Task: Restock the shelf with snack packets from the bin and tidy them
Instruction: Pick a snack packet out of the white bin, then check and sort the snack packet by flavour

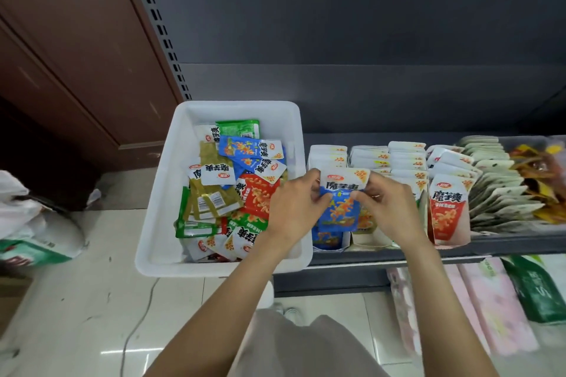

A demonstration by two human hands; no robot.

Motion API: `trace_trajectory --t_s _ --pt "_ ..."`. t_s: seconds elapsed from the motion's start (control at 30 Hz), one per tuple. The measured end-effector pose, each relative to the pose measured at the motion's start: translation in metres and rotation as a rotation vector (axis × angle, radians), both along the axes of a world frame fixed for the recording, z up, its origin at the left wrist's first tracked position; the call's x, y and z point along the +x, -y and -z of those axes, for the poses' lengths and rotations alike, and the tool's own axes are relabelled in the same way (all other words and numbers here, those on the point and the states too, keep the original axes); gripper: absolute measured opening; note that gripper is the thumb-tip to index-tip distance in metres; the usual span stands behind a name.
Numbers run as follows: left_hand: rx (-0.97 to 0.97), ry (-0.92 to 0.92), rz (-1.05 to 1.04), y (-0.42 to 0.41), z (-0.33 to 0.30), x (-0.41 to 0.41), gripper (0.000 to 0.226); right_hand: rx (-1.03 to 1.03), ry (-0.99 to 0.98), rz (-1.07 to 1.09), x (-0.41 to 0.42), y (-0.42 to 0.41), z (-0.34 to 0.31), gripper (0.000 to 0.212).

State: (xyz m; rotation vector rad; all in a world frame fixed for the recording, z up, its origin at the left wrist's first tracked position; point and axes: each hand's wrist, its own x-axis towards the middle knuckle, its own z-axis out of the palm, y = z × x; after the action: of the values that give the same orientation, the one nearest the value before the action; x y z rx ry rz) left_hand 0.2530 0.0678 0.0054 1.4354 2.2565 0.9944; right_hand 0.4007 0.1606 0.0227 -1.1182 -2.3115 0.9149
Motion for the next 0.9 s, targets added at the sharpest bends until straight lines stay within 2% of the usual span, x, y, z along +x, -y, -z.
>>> trace_trajectory --t_s 0.1,0.2,0.27,0.4,0.5,0.6,0.67,0.73,0.83,0.9 --pt "0.043 -0.047 -0.035 0.007 0.004 -0.003 0.023 0.026 -0.018 0.03 -0.008 0.007 0.012 0.028" --pt "0.124 -0.003 -0.045 0.009 0.002 -0.008 0.019 0.075 -0.046 0.059 -0.012 0.012 0.012 0.016" --pt "0.109 -0.036 -0.017 0.011 0.005 -0.011 0.022 0.122 0.01 0.03 -0.012 0.011 0.015 0.011" --pt "0.112 -0.093 0.041 0.018 0.013 -0.013 0.016 0.169 0.186 0.034 -0.012 0.013 0.029 0.019" --pt "0.214 -0.035 -0.061 0.027 0.014 -0.034 0.016 0.217 0.057 0.151 -0.016 0.02 0.023 0.023" --pt "0.246 -0.158 -0.204 0.042 0.019 -0.073 0.014 0.365 -0.036 0.121 -0.03 0.024 0.007 0.023" --pt "0.156 -0.234 -0.278 0.051 0.027 -0.104 0.017 0.351 -0.075 0.003 -0.047 0.027 -0.003 0.02" --pt "-0.063 -0.247 -0.287 0.055 0.039 -0.133 0.032 0.333 -0.036 -0.137 -0.071 0.031 -0.005 0.02" --pt "-0.388 -0.217 -0.171 0.057 0.049 -0.158 0.06 0.258 0.098 -0.304 -0.112 0.038 0.007 0.029" --pt "-0.47 -0.273 -0.12 0.056 0.052 -0.163 0.062 0.223 0.172 -0.386 -0.137 0.041 0.018 0.035"
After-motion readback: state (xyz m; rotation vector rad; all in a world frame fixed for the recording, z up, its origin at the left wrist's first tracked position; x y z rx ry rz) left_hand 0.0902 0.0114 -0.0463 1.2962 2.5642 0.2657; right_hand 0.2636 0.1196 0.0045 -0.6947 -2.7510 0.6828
